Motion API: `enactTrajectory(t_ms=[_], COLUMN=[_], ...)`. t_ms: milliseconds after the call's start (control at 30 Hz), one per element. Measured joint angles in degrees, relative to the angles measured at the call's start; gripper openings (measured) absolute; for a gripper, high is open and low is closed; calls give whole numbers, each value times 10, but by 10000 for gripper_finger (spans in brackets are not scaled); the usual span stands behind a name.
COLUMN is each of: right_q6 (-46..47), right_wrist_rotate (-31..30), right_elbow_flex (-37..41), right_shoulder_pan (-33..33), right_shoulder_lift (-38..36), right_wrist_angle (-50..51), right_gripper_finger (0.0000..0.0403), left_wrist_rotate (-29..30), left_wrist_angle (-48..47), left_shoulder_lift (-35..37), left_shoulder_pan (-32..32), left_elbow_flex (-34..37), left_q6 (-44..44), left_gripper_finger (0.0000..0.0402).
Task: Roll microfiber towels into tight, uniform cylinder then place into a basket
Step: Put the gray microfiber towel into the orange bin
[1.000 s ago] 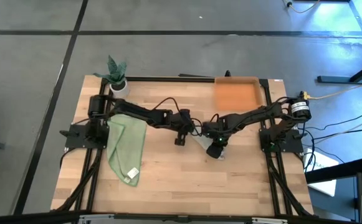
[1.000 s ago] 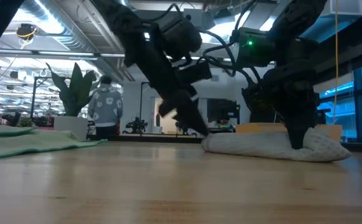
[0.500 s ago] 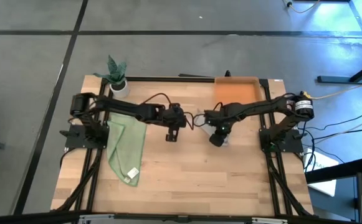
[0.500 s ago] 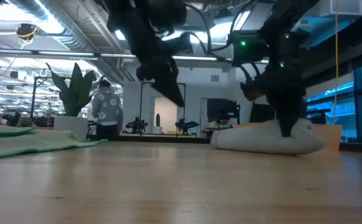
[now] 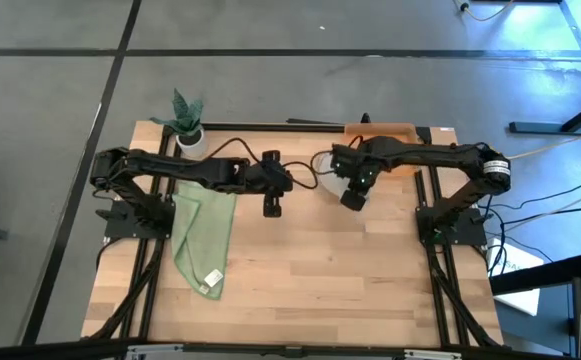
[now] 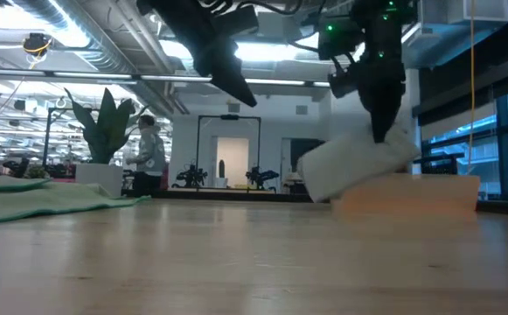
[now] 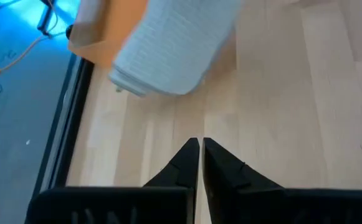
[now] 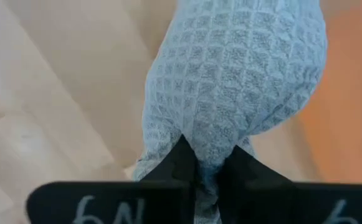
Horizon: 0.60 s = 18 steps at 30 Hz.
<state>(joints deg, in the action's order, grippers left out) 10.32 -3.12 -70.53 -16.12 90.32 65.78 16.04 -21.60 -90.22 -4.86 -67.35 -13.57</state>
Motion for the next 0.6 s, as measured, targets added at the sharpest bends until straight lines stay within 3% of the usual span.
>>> enactTrajectory(t_ms=[433, 600], right_q6=[-118, -119], right_wrist_rotate=[-167, -227], right_elbow_flex=[-144, -166], right_shoulder_pan=[-78, -132], right_shoulder_lift=[0, -3], right_wrist_angle=[137, 182], right_gripper_finger=[32, 32], left_wrist_rotate=[0, 0], left_wrist_angle=[-11, -11], left_shoulder_lift=[3, 3], left_shoulder_pan=[0, 0], left_elbow_flex=[0, 0], left_q6=[1, 1], left_gripper_finger=[14, 14])
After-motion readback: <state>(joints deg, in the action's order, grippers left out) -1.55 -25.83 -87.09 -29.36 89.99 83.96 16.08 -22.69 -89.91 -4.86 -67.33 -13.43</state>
